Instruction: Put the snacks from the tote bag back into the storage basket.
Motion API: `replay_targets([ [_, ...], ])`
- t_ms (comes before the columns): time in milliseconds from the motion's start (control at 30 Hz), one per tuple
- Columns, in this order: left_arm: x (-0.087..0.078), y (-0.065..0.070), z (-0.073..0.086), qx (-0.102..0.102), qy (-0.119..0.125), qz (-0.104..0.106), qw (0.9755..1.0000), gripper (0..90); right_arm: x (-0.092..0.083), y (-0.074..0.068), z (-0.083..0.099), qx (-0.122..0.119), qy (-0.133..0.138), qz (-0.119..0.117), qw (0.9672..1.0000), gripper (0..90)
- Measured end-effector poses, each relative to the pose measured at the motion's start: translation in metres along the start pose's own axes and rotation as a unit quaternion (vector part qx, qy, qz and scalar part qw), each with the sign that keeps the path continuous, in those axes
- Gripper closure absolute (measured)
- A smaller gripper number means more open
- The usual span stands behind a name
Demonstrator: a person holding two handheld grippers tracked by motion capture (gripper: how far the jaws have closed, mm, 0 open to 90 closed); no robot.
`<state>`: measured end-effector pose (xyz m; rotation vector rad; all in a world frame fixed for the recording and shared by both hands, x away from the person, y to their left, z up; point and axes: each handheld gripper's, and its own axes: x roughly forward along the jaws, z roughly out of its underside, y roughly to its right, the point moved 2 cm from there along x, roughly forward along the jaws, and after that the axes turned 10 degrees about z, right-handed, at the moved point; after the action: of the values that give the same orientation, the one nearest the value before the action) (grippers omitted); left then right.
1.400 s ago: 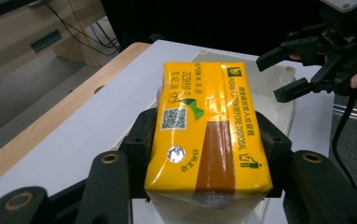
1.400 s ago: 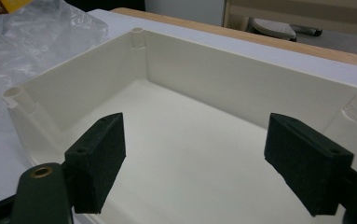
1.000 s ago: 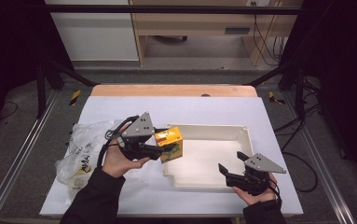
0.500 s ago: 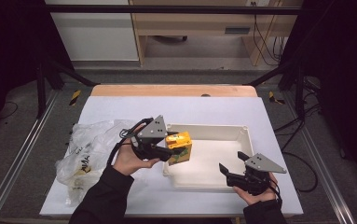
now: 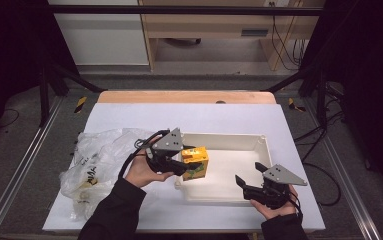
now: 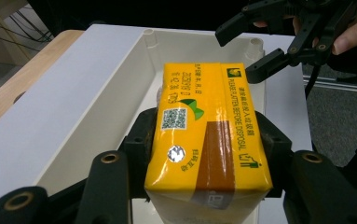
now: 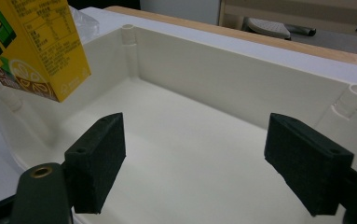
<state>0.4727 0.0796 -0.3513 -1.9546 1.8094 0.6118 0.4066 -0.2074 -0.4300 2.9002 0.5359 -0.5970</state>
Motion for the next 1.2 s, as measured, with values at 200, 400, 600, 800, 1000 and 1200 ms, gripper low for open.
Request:
replay_targets([
  [200, 0.008, -0.001, 0.004, -0.001, -0.001, 0.012, 0.9999, 50.7, -0.001, 0.001, 0.0, 0.0, 0.001, 0.001, 1.0, 20.6],
  [400, 0.016, -0.003, 0.009, -0.001, -0.004, 0.023, 0.9997, 50.7, -0.001, 0.001, 0.0, 0.002, 0.002, 0.002, 1.0, 20.6],
  [600, 0.025, -0.003, 0.016, -0.003, -0.008, 0.03, 0.9995, 50.7, -0.001, 0.002, 0.0, 0.002, 0.002, 0.004, 1.0, 20.6],
  [800, 0.032, -0.002, 0.023, -0.007, -0.009, 0.037, 0.9993, 50.6, 0.0, 0.002, 0.002, 0.0, -0.001, 0.004, 1.0, 20.7],
  [1000, 0.04, -0.002, 0.028, -0.009, -0.006, 0.047, 0.9988, 50.7, 0.0, 0.002, 0.002, 0.002, -0.001, 0.005, 1.0, 20.7],
  [1200, 0.049, 0.002, 0.034, -0.006, -0.013, 0.06, 0.9981, 50.7, 0.0, 0.003, 0.002, 0.002, 0.0, 0.006, 1.0, 20.7],
])
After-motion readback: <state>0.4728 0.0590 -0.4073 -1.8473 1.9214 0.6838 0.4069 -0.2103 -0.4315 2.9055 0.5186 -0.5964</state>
